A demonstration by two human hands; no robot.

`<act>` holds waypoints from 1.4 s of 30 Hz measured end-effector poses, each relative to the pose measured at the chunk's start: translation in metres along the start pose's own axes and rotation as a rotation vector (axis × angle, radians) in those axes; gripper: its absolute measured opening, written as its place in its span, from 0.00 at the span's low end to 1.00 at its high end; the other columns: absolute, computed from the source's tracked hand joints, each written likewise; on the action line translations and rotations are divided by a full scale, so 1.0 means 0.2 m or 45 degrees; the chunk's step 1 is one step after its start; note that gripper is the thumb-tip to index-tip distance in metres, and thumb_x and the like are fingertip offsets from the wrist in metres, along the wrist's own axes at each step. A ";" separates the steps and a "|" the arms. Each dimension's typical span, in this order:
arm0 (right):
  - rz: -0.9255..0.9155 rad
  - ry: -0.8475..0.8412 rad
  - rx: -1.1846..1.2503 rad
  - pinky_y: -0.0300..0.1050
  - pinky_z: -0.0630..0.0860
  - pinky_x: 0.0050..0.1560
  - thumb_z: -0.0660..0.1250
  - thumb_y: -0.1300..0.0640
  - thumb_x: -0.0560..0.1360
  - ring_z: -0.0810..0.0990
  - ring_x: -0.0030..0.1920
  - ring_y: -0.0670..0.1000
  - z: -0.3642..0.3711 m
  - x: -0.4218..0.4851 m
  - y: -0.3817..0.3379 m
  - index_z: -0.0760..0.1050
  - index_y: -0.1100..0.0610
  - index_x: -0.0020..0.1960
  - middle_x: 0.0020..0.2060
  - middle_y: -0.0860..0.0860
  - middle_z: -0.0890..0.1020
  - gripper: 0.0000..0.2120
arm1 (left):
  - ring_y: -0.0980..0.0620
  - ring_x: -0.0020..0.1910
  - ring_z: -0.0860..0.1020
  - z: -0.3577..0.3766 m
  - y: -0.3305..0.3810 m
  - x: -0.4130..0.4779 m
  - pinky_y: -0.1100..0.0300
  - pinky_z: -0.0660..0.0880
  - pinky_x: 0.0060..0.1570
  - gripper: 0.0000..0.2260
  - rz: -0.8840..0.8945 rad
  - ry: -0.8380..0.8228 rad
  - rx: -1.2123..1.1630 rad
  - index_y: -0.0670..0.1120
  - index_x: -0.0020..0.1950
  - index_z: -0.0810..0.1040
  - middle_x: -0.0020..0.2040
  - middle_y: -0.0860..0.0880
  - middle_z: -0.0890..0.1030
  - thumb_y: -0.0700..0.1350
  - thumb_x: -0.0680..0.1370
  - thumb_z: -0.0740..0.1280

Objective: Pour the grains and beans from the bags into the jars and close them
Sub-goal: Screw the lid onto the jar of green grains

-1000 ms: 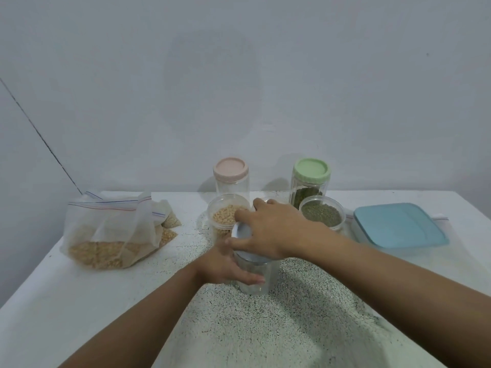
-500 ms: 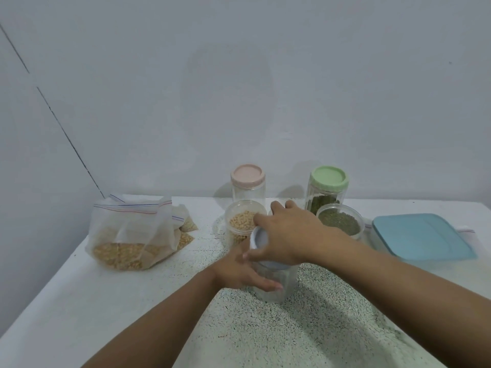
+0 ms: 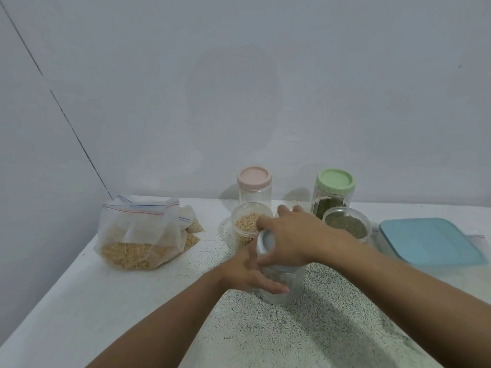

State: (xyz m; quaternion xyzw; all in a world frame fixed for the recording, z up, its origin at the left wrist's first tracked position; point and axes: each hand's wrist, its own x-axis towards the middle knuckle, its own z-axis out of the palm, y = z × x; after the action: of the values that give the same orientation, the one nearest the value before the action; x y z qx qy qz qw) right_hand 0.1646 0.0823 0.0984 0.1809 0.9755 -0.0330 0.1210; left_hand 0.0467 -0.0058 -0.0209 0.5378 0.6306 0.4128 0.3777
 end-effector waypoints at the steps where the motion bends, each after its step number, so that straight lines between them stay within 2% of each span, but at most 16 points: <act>1: -0.079 -0.009 0.022 0.58 0.70 0.59 0.66 0.29 0.70 0.67 0.63 0.59 -0.01 -0.01 0.00 0.68 0.39 0.66 0.58 0.52 0.70 0.28 | 0.51 0.66 0.78 0.00 0.01 0.00 0.52 0.75 0.68 0.34 0.024 -0.006 0.032 0.43 0.71 0.73 0.64 0.46 0.81 0.37 0.68 0.82; 4: -0.252 -0.132 0.237 0.55 0.69 0.58 0.70 0.38 0.66 0.65 0.59 0.53 -0.05 -0.02 0.03 0.70 0.34 0.54 0.54 0.46 0.68 0.18 | 0.57 0.70 0.74 -0.01 0.00 0.01 0.54 0.70 0.73 0.38 -0.004 -0.044 0.117 0.52 0.75 0.69 0.69 0.49 0.76 0.46 0.69 0.82; 6: -0.265 -0.155 0.380 0.55 0.69 0.61 0.71 0.34 0.66 0.65 0.62 0.53 -0.06 -0.03 0.05 0.72 0.35 0.57 0.56 0.46 0.68 0.21 | 0.64 0.66 0.75 -0.02 -0.01 0.01 0.65 0.72 0.66 0.35 0.012 -0.026 0.165 0.68 0.67 0.72 0.66 0.50 0.75 0.41 0.69 0.82; 7: -0.239 -0.147 0.369 0.56 0.69 0.63 0.71 0.30 0.67 0.64 0.64 0.53 -0.05 -0.03 0.05 0.70 0.34 0.61 0.59 0.47 0.68 0.25 | 0.68 0.62 0.75 -0.02 -0.01 0.01 0.70 0.72 0.62 0.35 0.026 -0.001 0.170 0.68 0.65 0.73 0.62 0.53 0.76 0.39 0.69 0.82; 10: -0.123 -0.042 0.059 0.59 0.71 0.63 0.66 0.24 0.67 0.64 0.67 0.56 0.00 -0.04 0.04 0.63 0.35 0.71 0.65 0.51 0.68 0.36 | 0.65 0.62 0.76 -0.01 -0.01 0.01 0.64 0.75 0.63 0.31 0.077 -0.008 0.188 0.50 0.68 0.73 0.58 0.57 0.79 0.38 0.69 0.82; 13: -0.155 0.152 -0.027 0.52 0.72 0.54 0.67 0.29 0.71 0.67 0.62 0.56 0.06 -0.04 0.04 0.65 0.37 0.70 0.58 0.50 0.69 0.31 | 0.49 0.63 0.80 -0.01 -0.01 0.01 0.48 0.76 0.66 0.28 0.101 0.036 0.092 0.43 0.66 0.76 0.58 0.47 0.82 0.34 0.69 0.81; 15: -0.221 0.257 0.139 0.52 0.73 0.56 0.66 0.34 0.73 0.67 0.60 0.52 0.07 -0.05 0.07 0.65 0.37 0.69 0.56 0.47 0.68 0.26 | 0.44 0.63 0.80 0.00 -0.01 0.01 0.41 0.75 0.66 0.32 0.120 0.054 0.047 0.41 0.69 0.73 0.60 0.40 0.81 0.32 0.68 0.81; 17: -0.218 0.368 0.456 0.51 0.76 0.58 0.64 0.37 0.73 0.71 0.58 0.49 0.08 -0.08 0.13 0.64 0.36 0.68 0.57 0.46 0.71 0.24 | 0.43 0.66 0.78 0.00 -0.01 0.01 0.43 0.74 0.68 0.37 0.120 0.070 0.033 0.43 0.73 0.70 0.64 0.41 0.80 0.32 0.68 0.81; 20: -0.114 0.616 1.056 0.40 0.81 0.42 0.62 0.44 0.78 0.81 0.45 0.47 0.10 -0.17 0.23 0.71 0.39 0.65 0.52 0.45 0.79 0.15 | 0.46 0.70 0.75 0.02 -0.04 0.02 0.45 0.70 0.72 0.39 0.138 0.116 0.048 0.47 0.74 0.71 0.68 0.46 0.78 0.34 0.66 0.83; 22: 0.054 0.647 1.208 0.40 0.80 0.36 0.61 0.50 0.83 0.81 0.44 0.49 0.14 -0.21 0.31 0.74 0.40 0.58 0.49 0.42 0.79 0.07 | 0.48 0.70 0.75 0.03 -0.03 0.01 0.45 0.71 0.72 0.39 0.139 0.181 0.050 0.53 0.72 0.72 0.68 0.50 0.78 0.35 0.65 0.83; 27: 0.220 0.341 1.016 0.36 0.77 0.39 0.65 0.52 0.81 0.80 0.45 0.45 0.37 -0.23 0.46 0.78 0.50 0.54 0.47 0.45 0.81 0.05 | 0.52 0.70 0.76 0.08 -0.06 -0.02 0.47 0.71 0.72 0.42 0.090 0.241 0.020 0.53 0.73 0.69 0.68 0.54 0.78 0.38 0.64 0.85; 32: 0.298 0.241 1.000 0.48 0.77 0.50 0.68 0.56 0.79 0.80 0.49 0.48 0.60 -0.17 0.55 0.80 0.49 0.50 0.47 0.46 0.83 0.03 | 0.53 0.70 0.76 0.15 -0.06 -0.05 0.50 0.72 0.71 0.43 0.048 0.294 -0.019 0.53 0.74 0.69 0.69 0.54 0.78 0.41 0.64 0.85; 35: 0.318 0.229 0.935 0.42 0.75 0.44 0.66 0.57 0.80 0.80 0.50 0.50 0.72 -0.14 0.56 0.79 0.51 0.55 0.51 0.49 0.83 0.05 | 0.54 0.69 0.76 0.19 -0.05 -0.07 0.58 0.74 0.67 0.42 0.042 0.296 -0.041 0.55 0.73 0.69 0.68 0.55 0.78 0.40 0.64 0.85; 37: 0.306 0.261 0.858 0.37 0.72 0.42 0.66 0.56 0.81 0.79 0.52 0.50 0.77 -0.14 0.55 0.77 0.52 0.62 0.55 0.49 0.81 0.11 | 0.55 0.68 0.76 0.20 -0.03 -0.08 0.57 0.74 0.67 0.42 0.031 0.297 -0.057 0.57 0.73 0.68 0.68 0.56 0.78 0.42 0.64 0.85; 39: 0.240 0.303 0.714 0.39 0.74 0.48 0.66 0.55 0.80 0.79 0.54 0.51 0.80 -0.14 0.54 0.75 0.52 0.66 0.58 0.50 0.80 0.14 | 0.54 0.70 0.75 0.21 -0.01 -0.08 0.53 0.73 0.69 0.44 0.019 0.279 -0.053 0.57 0.74 0.67 0.69 0.55 0.77 0.45 0.64 0.85; 42: 0.155 0.329 0.505 0.48 0.78 0.52 0.64 0.52 0.81 0.80 0.55 0.54 0.84 -0.16 0.54 0.73 0.49 0.67 0.59 0.51 0.80 0.15 | 0.56 0.72 0.72 0.18 0.01 -0.09 0.56 0.71 0.71 0.46 -0.004 0.200 -0.021 0.58 0.76 0.65 0.72 0.57 0.73 0.44 0.65 0.85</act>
State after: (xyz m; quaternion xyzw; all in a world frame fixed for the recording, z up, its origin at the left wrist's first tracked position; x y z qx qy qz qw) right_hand 0.2707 0.1526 -0.0586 0.2623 0.9446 -0.1931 -0.0410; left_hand 0.0838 -0.0193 -0.0324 0.4997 0.6558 0.4582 0.3321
